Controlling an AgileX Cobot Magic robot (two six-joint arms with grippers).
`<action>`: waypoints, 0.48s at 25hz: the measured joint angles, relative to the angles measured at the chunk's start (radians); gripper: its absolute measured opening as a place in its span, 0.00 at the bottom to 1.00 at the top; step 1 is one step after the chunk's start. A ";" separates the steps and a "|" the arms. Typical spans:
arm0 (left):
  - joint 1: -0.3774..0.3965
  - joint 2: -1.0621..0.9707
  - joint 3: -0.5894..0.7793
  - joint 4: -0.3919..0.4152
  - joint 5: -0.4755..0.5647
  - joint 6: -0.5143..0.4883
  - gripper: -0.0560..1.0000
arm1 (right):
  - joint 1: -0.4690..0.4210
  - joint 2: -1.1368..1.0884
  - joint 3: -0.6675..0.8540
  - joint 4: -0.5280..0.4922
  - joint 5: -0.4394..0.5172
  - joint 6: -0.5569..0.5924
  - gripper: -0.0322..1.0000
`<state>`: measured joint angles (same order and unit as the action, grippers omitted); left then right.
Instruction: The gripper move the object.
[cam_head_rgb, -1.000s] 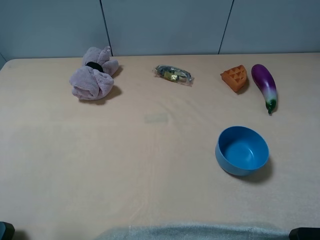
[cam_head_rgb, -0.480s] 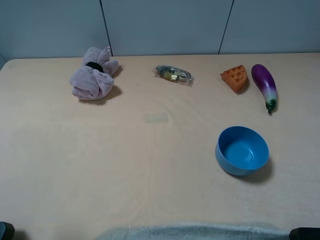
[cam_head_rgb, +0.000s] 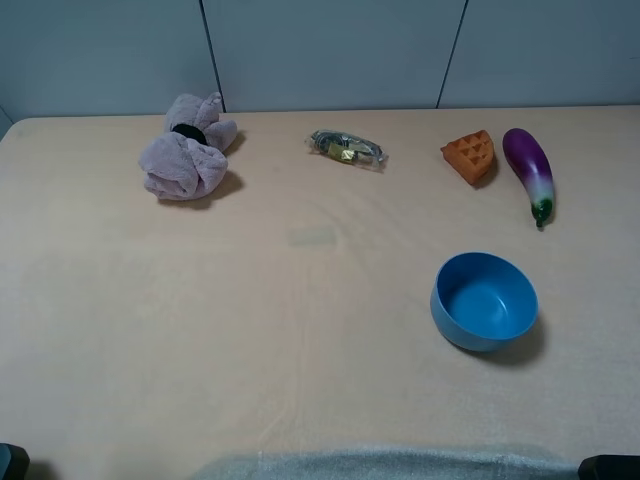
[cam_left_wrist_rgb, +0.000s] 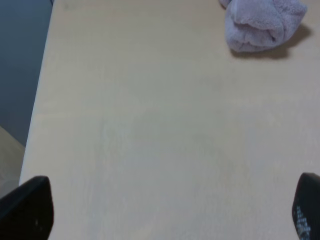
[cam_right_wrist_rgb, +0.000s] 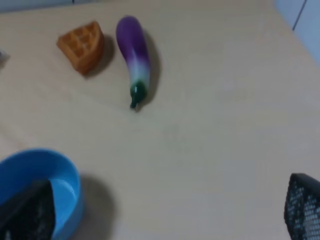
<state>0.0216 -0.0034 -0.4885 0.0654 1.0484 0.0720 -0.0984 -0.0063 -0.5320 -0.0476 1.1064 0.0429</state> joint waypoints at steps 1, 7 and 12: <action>0.000 0.000 0.000 0.000 0.000 0.000 0.95 | 0.000 0.000 0.000 -0.004 -0.019 0.000 0.70; 0.000 0.000 0.000 0.000 0.000 0.000 0.95 | 0.011 0.000 0.035 -0.020 -0.070 -0.004 0.70; 0.000 0.000 0.000 0.000 0.000 0.000 0.95 | 0.081 0.000 0.040 0.011 -0.079 -0.043 0.70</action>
<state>0.0216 -0.0034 -0.4885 0.0654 1.0484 0.0720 -0.0172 -0.0063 -0.4925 -0.0365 1.0279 0.0000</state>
